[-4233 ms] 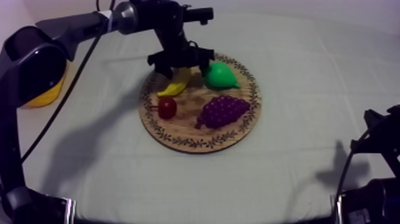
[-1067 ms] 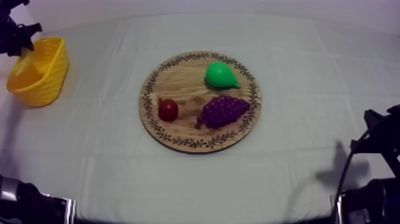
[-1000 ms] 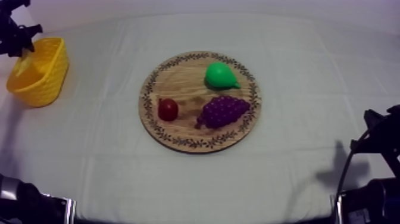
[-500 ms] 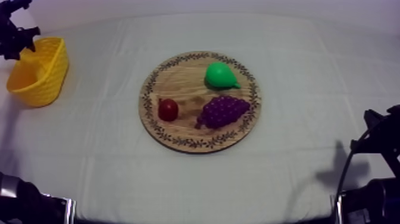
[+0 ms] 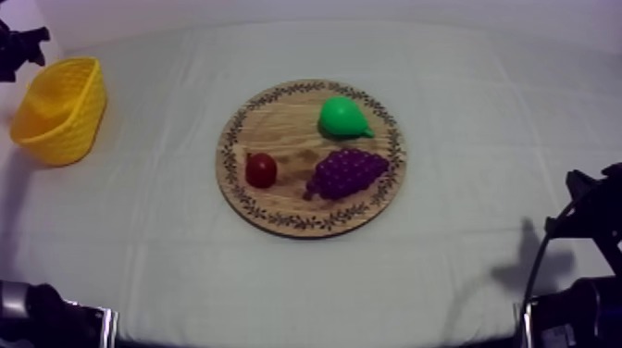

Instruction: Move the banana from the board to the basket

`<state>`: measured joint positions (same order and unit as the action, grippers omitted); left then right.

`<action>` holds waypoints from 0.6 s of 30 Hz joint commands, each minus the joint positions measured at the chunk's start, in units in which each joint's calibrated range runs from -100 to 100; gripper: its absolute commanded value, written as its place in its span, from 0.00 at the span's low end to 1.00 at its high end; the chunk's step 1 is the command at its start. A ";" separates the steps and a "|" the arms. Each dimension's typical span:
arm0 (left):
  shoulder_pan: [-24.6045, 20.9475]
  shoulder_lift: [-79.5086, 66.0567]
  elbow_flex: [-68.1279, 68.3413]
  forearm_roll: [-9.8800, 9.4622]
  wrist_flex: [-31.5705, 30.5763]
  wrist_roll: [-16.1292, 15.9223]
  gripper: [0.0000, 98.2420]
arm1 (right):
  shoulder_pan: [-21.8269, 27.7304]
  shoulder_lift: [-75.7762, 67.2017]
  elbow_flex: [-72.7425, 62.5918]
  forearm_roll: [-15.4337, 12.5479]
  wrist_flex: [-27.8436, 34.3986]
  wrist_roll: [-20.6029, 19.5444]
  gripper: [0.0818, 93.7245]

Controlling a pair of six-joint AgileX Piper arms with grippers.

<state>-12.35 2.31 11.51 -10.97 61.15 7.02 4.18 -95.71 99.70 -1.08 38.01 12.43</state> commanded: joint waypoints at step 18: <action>6.79 -36.22 15.60 0.82 -1.44 -1.32 0.23 | 0.03 -0.04 -0.03 -0.02 -0.02 0.00 0.01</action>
<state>-5.69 -30.34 25.40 -10.13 60.24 5.63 4.18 -95.71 99.70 -1.08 38.01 12.43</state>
